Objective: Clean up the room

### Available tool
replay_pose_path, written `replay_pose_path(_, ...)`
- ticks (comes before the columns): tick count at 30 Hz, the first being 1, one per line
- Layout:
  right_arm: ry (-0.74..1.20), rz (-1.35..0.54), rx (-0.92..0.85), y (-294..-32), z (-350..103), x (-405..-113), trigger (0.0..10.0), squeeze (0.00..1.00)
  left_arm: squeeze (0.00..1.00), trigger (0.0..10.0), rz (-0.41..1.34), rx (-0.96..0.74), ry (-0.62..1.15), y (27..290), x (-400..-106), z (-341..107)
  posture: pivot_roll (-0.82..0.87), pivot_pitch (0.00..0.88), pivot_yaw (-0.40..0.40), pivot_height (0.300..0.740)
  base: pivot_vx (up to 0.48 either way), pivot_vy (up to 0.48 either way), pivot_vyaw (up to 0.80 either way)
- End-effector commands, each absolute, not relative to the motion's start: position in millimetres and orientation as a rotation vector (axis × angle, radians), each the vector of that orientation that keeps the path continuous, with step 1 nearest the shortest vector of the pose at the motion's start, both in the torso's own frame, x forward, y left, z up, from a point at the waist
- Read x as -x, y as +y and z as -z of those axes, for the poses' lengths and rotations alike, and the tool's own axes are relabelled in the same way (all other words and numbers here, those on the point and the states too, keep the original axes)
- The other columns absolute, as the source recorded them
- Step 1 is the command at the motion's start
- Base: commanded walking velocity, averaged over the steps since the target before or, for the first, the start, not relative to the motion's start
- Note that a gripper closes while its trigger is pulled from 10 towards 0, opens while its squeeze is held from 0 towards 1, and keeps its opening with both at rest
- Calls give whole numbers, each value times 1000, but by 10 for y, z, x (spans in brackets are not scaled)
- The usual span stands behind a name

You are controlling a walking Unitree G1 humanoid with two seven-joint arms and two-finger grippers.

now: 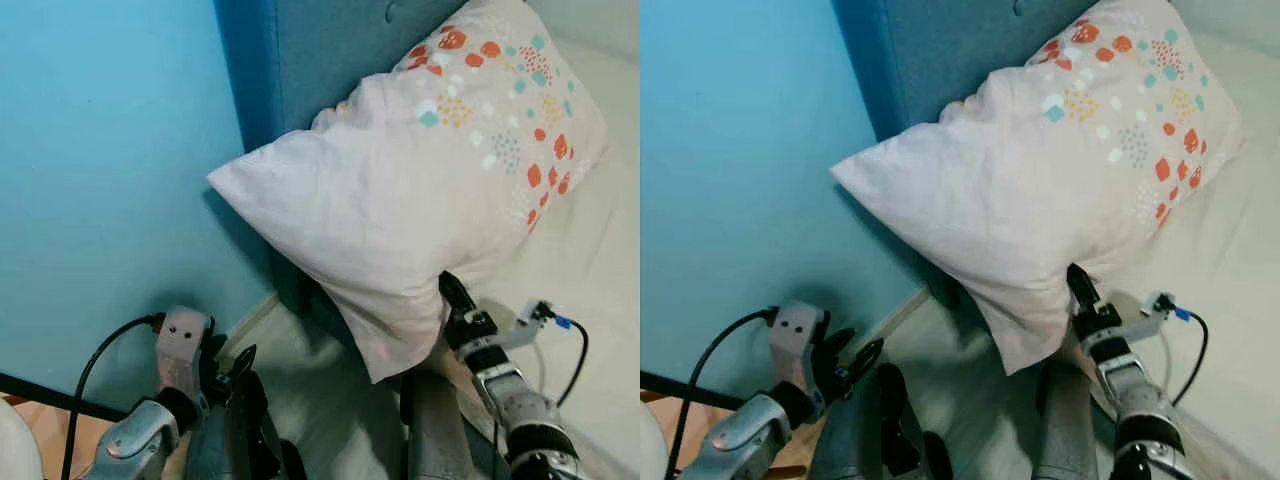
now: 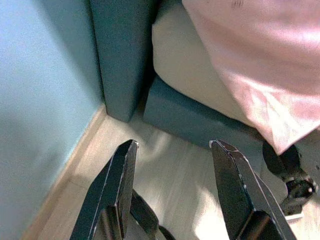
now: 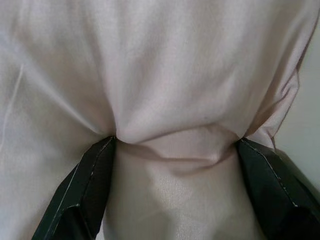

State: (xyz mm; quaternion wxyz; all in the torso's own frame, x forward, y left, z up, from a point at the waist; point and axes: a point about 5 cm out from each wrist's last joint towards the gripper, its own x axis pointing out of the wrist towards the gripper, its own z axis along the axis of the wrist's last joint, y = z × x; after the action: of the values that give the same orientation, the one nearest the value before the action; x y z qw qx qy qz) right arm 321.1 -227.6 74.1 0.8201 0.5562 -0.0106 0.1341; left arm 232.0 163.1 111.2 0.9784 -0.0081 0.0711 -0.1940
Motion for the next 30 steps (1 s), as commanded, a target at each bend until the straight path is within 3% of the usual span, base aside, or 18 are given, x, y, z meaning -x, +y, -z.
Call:
replay_pose_path(1, 11, -327, -1204, -2120, -768, -3286, 10000, 0, 0, 10000, 380, 3, 178, 1688, -2263, -1079, 153, 347, 85, 490, 0, 0, 0)
replay_pose_path(7, -16, -383, -1220, -2022, -877, -3381, 10000, 0, 0, 10000, 375, -3, 172, 1704, -2257, -1111, 161, 353, 82, 490, 0, 0, 0)
replay_pose_path(8, -17, -366, -1205, -2027, -878, -3396, 8431, 0, 0, 10000, 373, -4, 171, 1706, -2255, -1117, 162, 352, 79, 490, 0, 0, 0)
replay_pose_path(9, -39, -344, -1203, -2075, -883, -3400, 0, 0, 0, 10000, 369, -4, 168, 1706, -2255, -1127, 162, 352, 78, 490, 0, 0, 0)
replay_pose_path(16, -101, -310, -1209, -2228, -902, -3372, 0, 0, 0, 10000, 362, 7, 158, 1700, -2290, -1152, 152, 341, 77, 490, 0, 0, 0)
replay_pose_path(24, -186, -201, -1185, -2623, -817, -3158, 0, 0, 0, 10000, 353, 139, 52, 1554, -2558, -1410, 115, 280, 58, 490, 0, 0, 0)
replay_pose_path(30, -192, -133, -1158, -2762, -748, -3066, 0, 0, 0, 10000, 373, 166, -2, 1459, -2673, -1537, 97, 233, 47, 490, 0, 0, 0)
